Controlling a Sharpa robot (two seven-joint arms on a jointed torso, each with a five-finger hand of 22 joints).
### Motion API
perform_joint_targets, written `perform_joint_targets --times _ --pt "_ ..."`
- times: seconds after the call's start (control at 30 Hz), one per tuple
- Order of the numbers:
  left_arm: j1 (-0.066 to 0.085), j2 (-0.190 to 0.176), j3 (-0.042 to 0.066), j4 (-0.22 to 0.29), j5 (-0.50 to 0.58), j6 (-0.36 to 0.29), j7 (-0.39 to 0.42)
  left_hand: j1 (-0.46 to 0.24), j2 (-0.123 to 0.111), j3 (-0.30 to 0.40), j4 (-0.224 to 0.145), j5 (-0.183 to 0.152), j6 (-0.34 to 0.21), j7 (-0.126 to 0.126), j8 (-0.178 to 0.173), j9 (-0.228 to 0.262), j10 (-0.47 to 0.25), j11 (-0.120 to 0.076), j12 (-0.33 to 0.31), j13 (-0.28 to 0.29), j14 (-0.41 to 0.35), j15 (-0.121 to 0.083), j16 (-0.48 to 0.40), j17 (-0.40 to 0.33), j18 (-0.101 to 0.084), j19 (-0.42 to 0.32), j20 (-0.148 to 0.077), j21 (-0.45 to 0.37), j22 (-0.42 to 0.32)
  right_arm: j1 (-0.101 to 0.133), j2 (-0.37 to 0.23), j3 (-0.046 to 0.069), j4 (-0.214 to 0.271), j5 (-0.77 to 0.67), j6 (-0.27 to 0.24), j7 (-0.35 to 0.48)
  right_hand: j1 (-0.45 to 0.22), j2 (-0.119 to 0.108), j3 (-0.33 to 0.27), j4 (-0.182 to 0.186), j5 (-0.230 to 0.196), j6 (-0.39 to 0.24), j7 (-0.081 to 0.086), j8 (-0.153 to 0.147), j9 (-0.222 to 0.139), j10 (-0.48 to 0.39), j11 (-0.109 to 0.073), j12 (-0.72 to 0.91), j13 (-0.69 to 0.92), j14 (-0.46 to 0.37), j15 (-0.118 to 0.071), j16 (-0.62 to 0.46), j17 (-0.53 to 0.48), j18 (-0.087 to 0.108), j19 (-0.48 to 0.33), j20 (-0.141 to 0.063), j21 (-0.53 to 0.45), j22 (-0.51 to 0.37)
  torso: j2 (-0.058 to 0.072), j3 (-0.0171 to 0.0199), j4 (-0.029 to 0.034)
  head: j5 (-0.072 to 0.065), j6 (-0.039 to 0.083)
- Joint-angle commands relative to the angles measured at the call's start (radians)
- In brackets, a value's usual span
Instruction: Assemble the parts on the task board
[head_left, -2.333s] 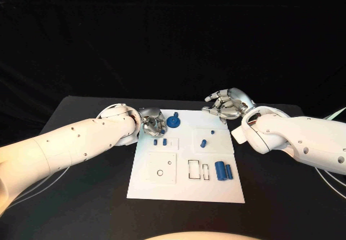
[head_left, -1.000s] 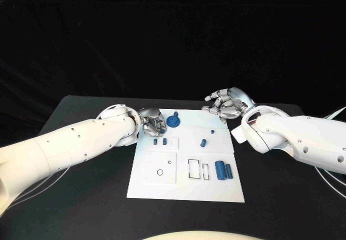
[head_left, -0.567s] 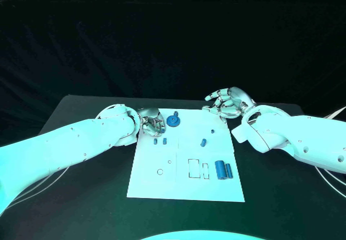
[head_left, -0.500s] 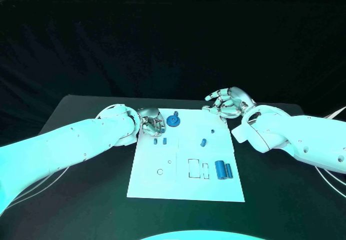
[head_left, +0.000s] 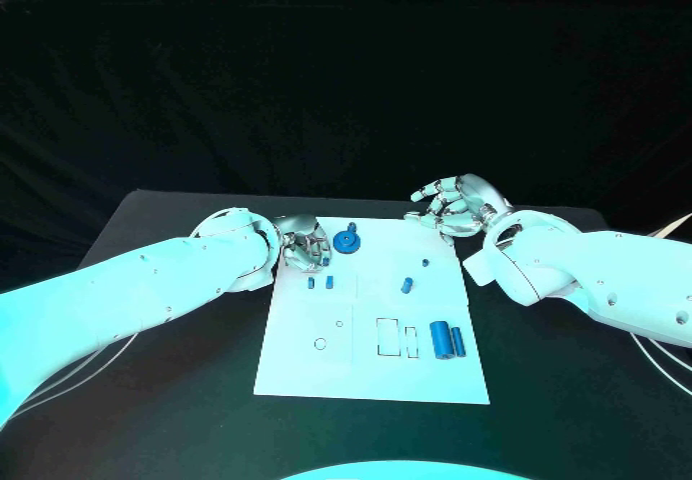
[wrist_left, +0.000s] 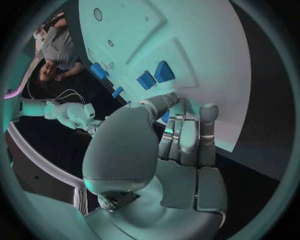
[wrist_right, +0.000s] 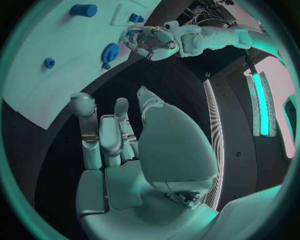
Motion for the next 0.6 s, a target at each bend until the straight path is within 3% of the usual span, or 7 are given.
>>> perform_joint_targets --times 0.03,0.3,0.43,0.6 --pt "0.0 -0.002 0.002 0.002 0.001 -0.012 0.003 -0.016 -0.009 0.02 -0.008 -0.009 -0.02 0.0 -0.02 -0.019 -0.016 -0.004 0.015 0.019 -0.001 0.0 0.018 0.016 -0.032 -0.015 -0.002 0.01 0.004 -0.001 0.0 0.0 -0.001 -0.001 0.003 0.002 -0.017 0.001 0.045 0.0 0.002 0.009 0.001 0.024 -0.003 -0.039 -0.008 -0.01 -0.006 -0.004 -0.001 -0.017 -0.005 0.007 -0.006 -0.003 -0.014 -0.004 0.0 0.0001 -0.0001 0.0 0.001" --pt "0.0 -0.019 0.004 0.019 0.007 -0.017 0.017 -0.034 -0.025 0.005 0.0 -0.009 -0.049 -0.001 -0.041 -0.031 -0.037 0.002 0.026 0.027 -0.013 0.005 0.016 -0.001 -0.029 -0.031 0.0 -0.003 -0.013 -0.002 -0.001 0.0 -0.001 -0.001 0.003 0.002 -0.019 -0.002 0.046 0.0 0.002 0.007 0.002 0.025 -0.004 -0.039 -0.008 -0.01 -0.01 -0.004 -0.001 -0.019 -0.006 0.007 -0.006 -0.004 -0.02 -0.008 0.0 0.0003 -0.0004 -0.001 0.001" --pt "0.0 -0.031 0.006 0.032 0.015 -0.013 0.027 -0.04 -0.028 -0.004 0.006 -0.007 0.007 0.015 -0.012 -0.024 -0.054 0.009 0.048 0.041 -0.018 0.01 0.018 -0.004 -0.028 -0.038 0.005 -0.011 -0.019 -0.002 -0.001 0.0 -0.003 -0.001 0.002 0.003 -0.019 -0.002 0.046 0.0 0.002 0.007 0.002 0.025 -0.004 -0.039 -0.008 -0.01 -0.01 -0.004 -0.001 -0.019 -0.006 0.007 -0.006 -0.004 -0.02 -0.008 0.0 0.0002 -0.0001 -0.002 0.001" --pt "0.0 -0.048 0.009 0.049 0.039 -0.006 0.042 -0.044 -0.031 -0.01 0.009 -0.008 0.035 0.021 0.002 -0.021 -0.063 0.014 0.059 0.047 -0.02 0.016 0.02 -0.005 -0.028 -0.041 0.01 -0.015 -0.022 -0.002 -0.003 0.0 -0.007 -0.001 0.0 0.004 -0.018 -0.002 0.047 -0.001 0.002 0.007 0.002 0.026 -0.004 -0.039 -0.008 -0.01 -0.011 -0.004 -0.001 -0.02 -0.005 0.007 -0.005 -0.004 -0.02 -0.009 -0.001 0.0002 0.0007 -0.003 0.0"
